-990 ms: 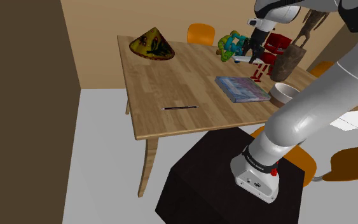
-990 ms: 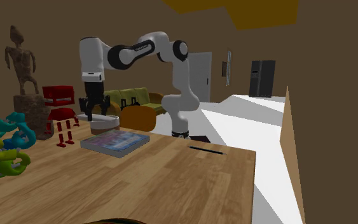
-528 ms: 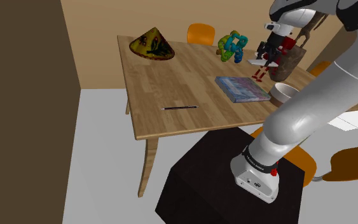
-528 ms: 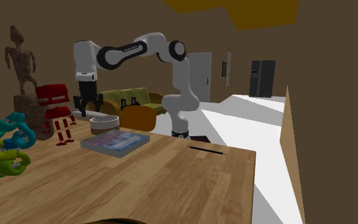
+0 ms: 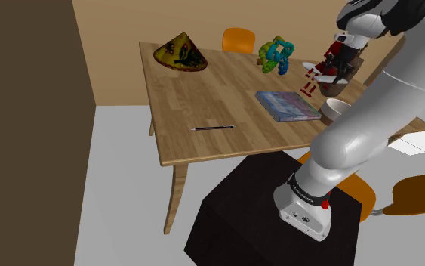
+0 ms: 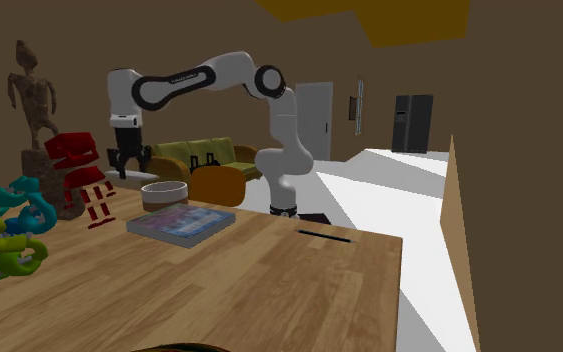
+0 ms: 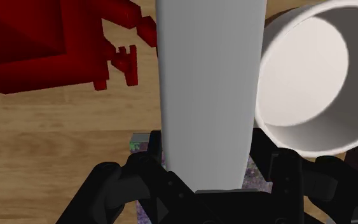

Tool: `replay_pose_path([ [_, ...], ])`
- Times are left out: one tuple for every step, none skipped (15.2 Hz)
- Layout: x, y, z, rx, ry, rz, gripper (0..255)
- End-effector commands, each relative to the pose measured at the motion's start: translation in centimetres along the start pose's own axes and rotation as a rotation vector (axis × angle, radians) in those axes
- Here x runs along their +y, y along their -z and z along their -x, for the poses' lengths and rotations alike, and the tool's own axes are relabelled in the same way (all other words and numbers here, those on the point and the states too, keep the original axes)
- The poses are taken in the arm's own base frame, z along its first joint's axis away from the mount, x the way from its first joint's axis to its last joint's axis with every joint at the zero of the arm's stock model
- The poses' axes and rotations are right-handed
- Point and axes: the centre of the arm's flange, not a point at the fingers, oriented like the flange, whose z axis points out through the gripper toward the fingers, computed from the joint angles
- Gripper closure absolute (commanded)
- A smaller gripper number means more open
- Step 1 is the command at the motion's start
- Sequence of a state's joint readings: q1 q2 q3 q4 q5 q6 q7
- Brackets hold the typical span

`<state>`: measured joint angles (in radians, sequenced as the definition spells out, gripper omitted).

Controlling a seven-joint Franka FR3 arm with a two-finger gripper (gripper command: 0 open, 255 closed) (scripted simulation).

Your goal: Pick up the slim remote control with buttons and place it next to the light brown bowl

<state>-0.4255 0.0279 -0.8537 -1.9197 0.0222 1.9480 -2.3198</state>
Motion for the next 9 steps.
replay_pose_path([
  [-0.8,0.2,2.6,-0.001,0.003,0.001,255],
  [-1.3,0.2,3.9,-0.001,0.003,0.001,255],
  [-1.7,0.2,5.1,-0.001,0.003,0.001,255],
  [-2.1,0.2,6.4,-0.001,0.003,0.001,255],
  [-2.6,0.2,7.6,-0.001,0.003,0.001,255],
  [-3.0,0.2,8.9,-0.001,0.003,0.001,255],
  [-3.4,0.2,10.1,-0.001,0.003,0.001,255],
  [-3.9,0.2,11.3,-0.001,0.003,0.001,255],
  [-4.3,0.2,12.6,-0.001,0.003,0.001,255],
])
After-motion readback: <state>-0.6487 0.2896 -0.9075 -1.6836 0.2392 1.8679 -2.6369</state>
